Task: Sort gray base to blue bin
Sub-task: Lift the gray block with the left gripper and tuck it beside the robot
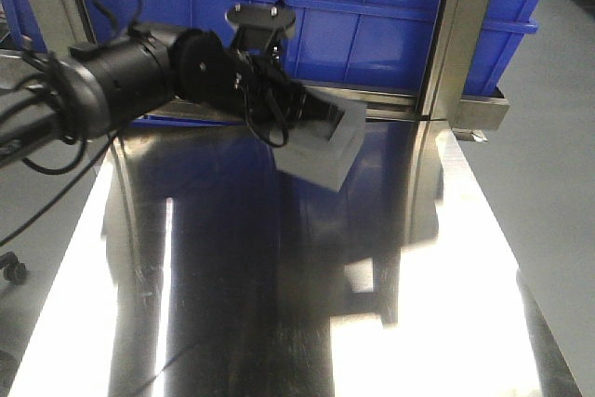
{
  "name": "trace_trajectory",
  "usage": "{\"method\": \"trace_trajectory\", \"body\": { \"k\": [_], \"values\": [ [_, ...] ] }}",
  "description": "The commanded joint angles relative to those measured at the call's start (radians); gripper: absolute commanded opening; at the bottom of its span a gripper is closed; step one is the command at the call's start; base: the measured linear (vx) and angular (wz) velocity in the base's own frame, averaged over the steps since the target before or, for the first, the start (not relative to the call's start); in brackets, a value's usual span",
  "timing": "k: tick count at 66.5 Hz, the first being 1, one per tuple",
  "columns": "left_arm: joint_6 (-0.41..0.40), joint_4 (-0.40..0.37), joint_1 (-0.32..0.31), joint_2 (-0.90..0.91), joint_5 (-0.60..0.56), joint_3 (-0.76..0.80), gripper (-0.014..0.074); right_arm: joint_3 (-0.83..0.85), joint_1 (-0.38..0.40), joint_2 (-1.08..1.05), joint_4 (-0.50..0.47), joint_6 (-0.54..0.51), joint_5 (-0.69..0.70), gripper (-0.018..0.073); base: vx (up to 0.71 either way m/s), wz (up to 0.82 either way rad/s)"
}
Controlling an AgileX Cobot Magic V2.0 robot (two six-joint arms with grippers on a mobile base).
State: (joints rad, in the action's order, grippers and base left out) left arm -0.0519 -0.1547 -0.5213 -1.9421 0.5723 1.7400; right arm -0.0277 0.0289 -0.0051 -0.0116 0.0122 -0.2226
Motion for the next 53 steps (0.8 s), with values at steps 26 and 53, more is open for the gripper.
{"method": "trace_trajectory", "body": {
  "k": [26,53],
  "values": [
    [0.063,0.001,-0.012,0.324,-0.065,0.032,0.0004,-0.002,0.003,0.018,0.005,-0.012,0.073,-0.0005,0.00,0.00],
    [0.063,0.124,-0.012,0.546,0.049,0.005,0.0013,-0.002,0.003,0.018,0.005,-0.012,0.073,-0.0005,0.00,0.00]
  ]
}}
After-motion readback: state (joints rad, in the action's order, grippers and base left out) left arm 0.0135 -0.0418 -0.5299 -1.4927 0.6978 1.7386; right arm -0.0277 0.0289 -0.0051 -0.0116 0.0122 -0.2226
